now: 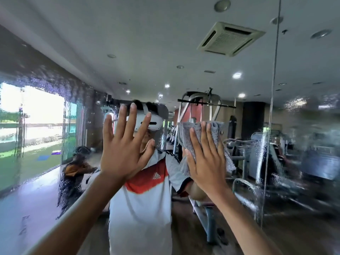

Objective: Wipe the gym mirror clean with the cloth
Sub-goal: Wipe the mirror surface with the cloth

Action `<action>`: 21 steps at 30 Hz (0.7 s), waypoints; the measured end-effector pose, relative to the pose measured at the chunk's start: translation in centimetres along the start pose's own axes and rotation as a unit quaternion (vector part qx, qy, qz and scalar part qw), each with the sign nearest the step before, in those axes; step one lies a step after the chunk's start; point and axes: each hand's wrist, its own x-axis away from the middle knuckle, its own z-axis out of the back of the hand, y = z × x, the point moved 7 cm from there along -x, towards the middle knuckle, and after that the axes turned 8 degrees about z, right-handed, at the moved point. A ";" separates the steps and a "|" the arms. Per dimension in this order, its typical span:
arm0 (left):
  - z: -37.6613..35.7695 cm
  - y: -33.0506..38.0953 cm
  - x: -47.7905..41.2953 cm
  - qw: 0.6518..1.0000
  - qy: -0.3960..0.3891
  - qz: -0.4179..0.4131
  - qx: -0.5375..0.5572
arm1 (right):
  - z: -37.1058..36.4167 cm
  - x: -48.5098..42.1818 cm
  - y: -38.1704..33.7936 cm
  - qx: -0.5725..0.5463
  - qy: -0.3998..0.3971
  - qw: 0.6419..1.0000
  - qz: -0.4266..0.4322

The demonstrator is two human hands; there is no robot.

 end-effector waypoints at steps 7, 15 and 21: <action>0.8 0.8 -3.6 1.000 -0.006 0.024 0.017 | 0.6 -6.7 5.3 -0.042 0.029 0.975 -0.218; 1.2 -2.1 -9.6 1.000 -0.016 -0.022 0.004 | 0.1 -2.4 3.9 -0.007 -0.011 1.000 0.025; 0.8 -3.8 -11.5 1.000 -0.014 0.005 0.017 | 1.1 -12.3 6.1 0.001 0.044 0.987 -0.152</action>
